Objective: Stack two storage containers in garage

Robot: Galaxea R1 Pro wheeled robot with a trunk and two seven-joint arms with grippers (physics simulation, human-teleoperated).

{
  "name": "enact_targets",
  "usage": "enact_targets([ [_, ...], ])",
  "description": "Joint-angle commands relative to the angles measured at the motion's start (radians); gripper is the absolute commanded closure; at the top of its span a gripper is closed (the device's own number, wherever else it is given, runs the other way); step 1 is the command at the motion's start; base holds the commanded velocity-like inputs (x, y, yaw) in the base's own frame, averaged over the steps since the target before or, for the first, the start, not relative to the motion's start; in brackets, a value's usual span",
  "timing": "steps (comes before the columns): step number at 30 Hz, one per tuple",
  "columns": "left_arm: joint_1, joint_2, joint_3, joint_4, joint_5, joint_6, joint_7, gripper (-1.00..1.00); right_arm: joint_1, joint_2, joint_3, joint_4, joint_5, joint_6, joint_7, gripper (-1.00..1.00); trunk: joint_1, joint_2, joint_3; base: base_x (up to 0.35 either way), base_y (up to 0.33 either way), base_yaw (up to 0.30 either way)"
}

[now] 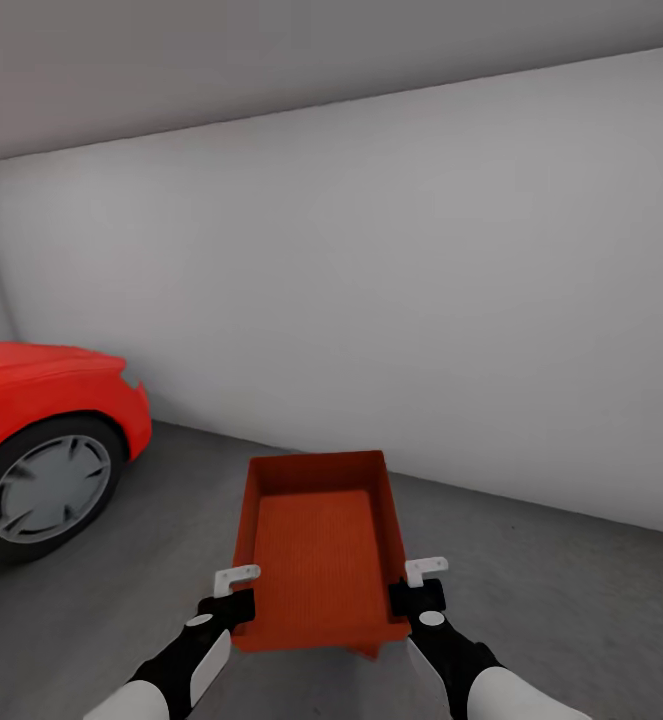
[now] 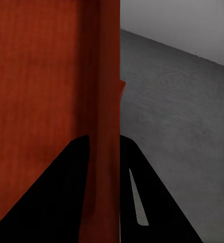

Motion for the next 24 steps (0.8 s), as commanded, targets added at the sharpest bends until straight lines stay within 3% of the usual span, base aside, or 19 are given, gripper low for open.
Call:
enact_targets([
  [1, 0.000, 0.046, 0.000, -0.004, -0.007, -0.060, 0.059, 1.00, -0.001, -0.001, -0.016, 0.004, -0.015, -0.005, -0.005, 1.00, 0.001, -0.001, -0.001, 0.318, 0.183, -0.285],
  [18, 0.000, 0.046, 0.000, -0.007, -0.007, -0.060, 0.059, 1.00, -0.001, -0.001, -0.016, 0.004, -0.015, -0.005, -0.005, 1.00, 0.001, -0.001, -0.001, 0.308, 0.205, -0.261],
  [24, 0.000, 0.046, 0.000, -0.007, -0.007, -0.060, 0.059, 1.00, -0.001, -0.001, -0.016, 0.004, -0.015, -0.005, -0.005, 1.00, 0.001, -0.001, -0.001, 0.305, 0.214, -0.068],
])
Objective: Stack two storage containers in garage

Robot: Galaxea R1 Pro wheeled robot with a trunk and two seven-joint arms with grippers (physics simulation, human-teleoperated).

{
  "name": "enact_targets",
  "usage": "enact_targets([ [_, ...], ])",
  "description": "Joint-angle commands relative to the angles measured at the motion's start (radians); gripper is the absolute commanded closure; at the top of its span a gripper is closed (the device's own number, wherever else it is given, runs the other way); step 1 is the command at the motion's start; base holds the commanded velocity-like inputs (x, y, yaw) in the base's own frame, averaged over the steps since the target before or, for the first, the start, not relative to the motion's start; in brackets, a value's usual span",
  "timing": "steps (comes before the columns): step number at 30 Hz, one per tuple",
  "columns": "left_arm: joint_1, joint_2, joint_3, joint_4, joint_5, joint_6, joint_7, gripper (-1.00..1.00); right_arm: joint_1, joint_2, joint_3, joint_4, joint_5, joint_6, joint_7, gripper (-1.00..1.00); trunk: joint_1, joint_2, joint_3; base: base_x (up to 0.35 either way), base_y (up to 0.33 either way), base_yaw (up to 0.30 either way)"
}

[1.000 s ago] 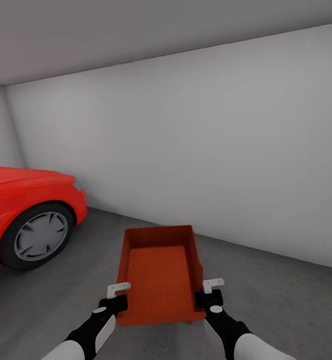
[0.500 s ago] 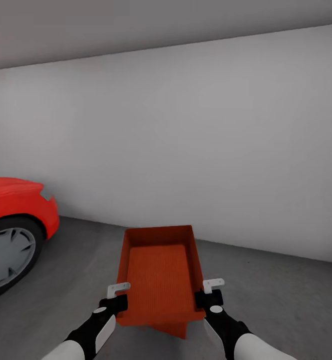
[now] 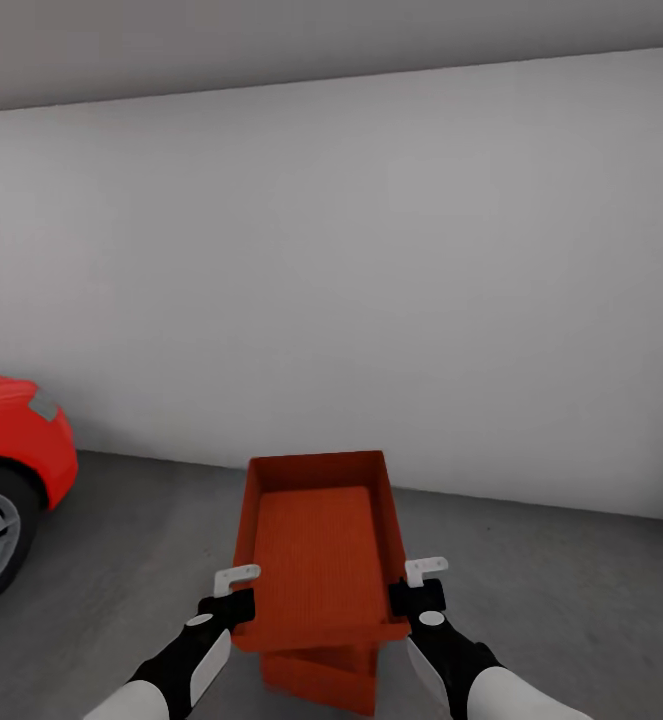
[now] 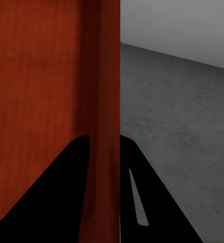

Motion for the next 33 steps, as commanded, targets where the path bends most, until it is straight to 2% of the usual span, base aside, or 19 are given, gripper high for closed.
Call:
enact_targets([
  [1, -0.001, 0.046, 0.001, -0.004, -0.007, -0.064, 0.057, 1.00, -0.001, -0.001, -0.015, 0.004, -0.015, -0.006, -0.006, 1.00, 0.001, -0.001, -0.001, 0.305, 0.215, -0.009],
  [19, -0.001, 0.046, 0.001, -0.005, -0.007, -0.064, 0.057, 1.00, -0.001, -0.001, -0.016, 0.004, -0.015, -0.006, -0.006, 1.00, 0.001, -0.001, -0.001, 0.302, 0.216, -0.010],
  [33, -0.001, 0.046, 0.000, -0.008, -0.007, -0.065, 0.057, 1.00, -0.001, -0.001, -0.015, 0.004, -0.015, -0.006, -0.007, 1.00, 0.001, -0.001, -0.001, 0.301, 0.216, -0.258],
])
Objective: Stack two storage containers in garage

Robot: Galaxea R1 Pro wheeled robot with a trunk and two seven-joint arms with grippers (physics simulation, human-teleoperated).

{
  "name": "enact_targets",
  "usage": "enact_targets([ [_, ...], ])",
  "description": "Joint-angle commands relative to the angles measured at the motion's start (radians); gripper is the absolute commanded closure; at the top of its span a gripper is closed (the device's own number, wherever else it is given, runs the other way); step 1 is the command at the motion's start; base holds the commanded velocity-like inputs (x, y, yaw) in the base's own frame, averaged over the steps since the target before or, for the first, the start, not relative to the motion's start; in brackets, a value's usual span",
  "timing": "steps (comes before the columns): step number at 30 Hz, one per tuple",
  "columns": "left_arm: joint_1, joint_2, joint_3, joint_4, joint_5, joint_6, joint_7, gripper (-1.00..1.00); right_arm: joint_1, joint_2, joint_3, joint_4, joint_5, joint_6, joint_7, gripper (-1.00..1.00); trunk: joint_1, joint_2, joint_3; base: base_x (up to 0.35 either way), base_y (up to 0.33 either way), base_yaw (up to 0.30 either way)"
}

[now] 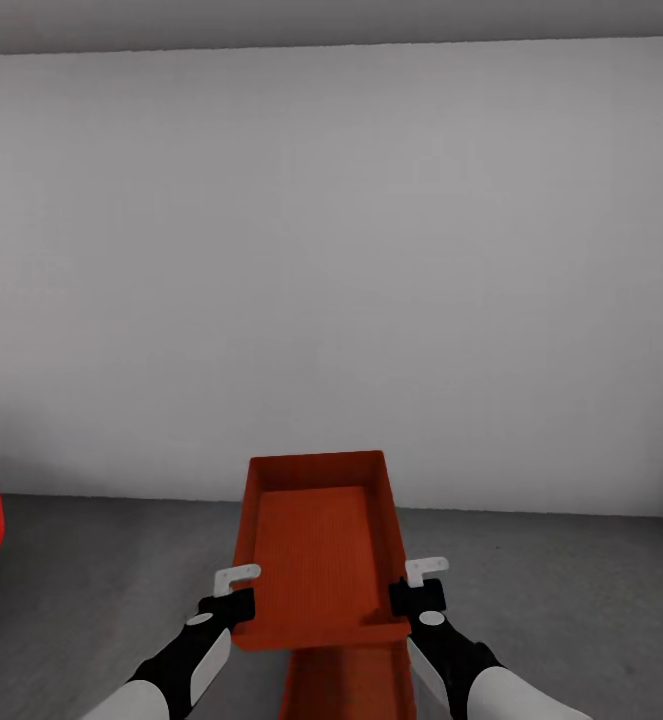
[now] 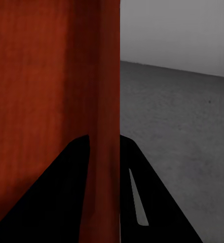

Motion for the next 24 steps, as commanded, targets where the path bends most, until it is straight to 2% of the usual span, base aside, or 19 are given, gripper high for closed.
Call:
enact_targets([
  [1, 0.000, 0.046, 0.002, -0.005, -0.007, -0.069, 0.057, 1.00, -0.001, -0.001, -0.014, 0.005, -0.014, -0.006, -0.007, 1.00, 0.001, -0.001, -0.001, 0.301, 0.214, -0.211],
  [5, 0.000, 0.046, 0.000, -0.007, -0.007, -0.069, 0.057, 1.00, -0.001, -0.001, -0.014, 0.005, -0.015, -0.006, -0.007, 1.00, 0.001, -0.001, -0.001, 0.274, 0.162, -0.081],
  [9, 0.000, 0.046, 0.000, -0.008, -0.007, -0.070, 0.058, 1.00, -0.001, -0.002, -0.014, 0.005, -0.015, -0.006, -0.007, 1.00, 0.001, -0.001, -0.001, 0.030, 0.014, -0.066],
  [24, 0.000, 0.046, 0.001, -0.008, -0.007, -0.070, 0.058, 1.00, -0.001, -0.002, -0.014, 0.005, -0.015, -0.006, -0.007, 1.00, 0.001, -0.001, -0.001, 0.001, 0.000, -0.276],
])
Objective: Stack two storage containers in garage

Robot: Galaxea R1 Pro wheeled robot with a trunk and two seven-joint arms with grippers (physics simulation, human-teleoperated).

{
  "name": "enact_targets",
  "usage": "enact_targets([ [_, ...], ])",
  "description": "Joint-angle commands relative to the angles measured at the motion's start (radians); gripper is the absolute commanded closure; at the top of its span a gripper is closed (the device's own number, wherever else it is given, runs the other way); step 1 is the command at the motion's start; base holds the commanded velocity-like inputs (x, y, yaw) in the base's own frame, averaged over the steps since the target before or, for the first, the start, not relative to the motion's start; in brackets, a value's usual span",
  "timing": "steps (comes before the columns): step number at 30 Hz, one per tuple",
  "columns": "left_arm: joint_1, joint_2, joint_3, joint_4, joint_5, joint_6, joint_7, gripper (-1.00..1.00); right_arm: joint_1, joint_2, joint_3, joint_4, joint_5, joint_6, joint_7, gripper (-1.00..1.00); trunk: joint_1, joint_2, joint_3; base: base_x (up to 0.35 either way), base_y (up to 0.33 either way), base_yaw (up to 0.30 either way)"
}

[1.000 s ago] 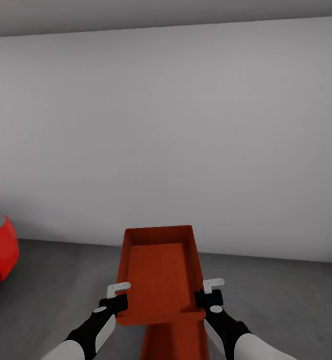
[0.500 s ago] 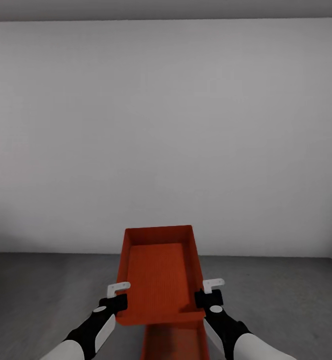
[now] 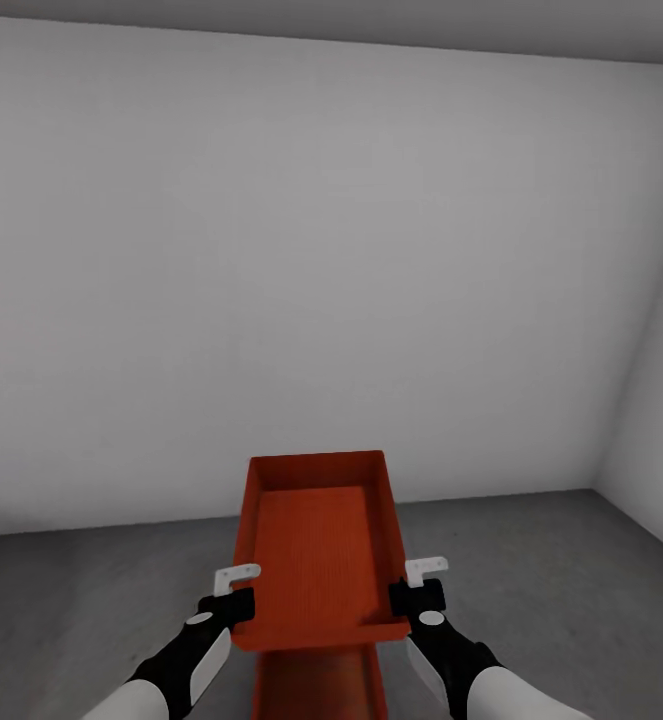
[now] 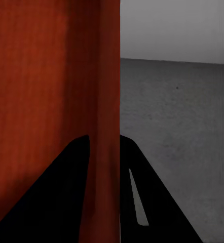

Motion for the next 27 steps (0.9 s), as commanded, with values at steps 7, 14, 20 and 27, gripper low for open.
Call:
enact_targets([
  [7, -0.001, 0.044, 0.003, -0.005, -0.007, -0.074, 0.058, 1.00, -0.001, -0.003, -0.012, 0.005, -0.015, -0.006, -0.006, 1.00, 0.000, -0.001, -0.001, 0.000, 0.000, -0.144],
  [14, -0.001, 0.043, 0.004, -0.006, -0.007, -0.076, 0.057, 1.00, -0.001, -0.003, -0.012, 0.005, -0.015, -0.006, -0.006, 1.00, 0.000, -0.001, -0.001, 0.012, 0.000, -0.003],
  [20, -0.001, 0.044, 0.003, -0.006, -0.007, -0.077, 0.057, 1.00, -0.001, -0.002, -0.012, 0.005, -0.015, -0.006, -0.006, 1.00, 0.000, -0.001, -0.001, 0.209, 0.000, 0.001],
  [27, -0.001, 0.045, 0.003, -0.006, -0.007, -0.077, 0.057, 1.00, -0.001, -0.003, -0.012, 0.005, -0.015, -0.007, -0.006, 1.00, 0.000, -0.001, -0.001, 0.249, 0.000, 0.185],
])
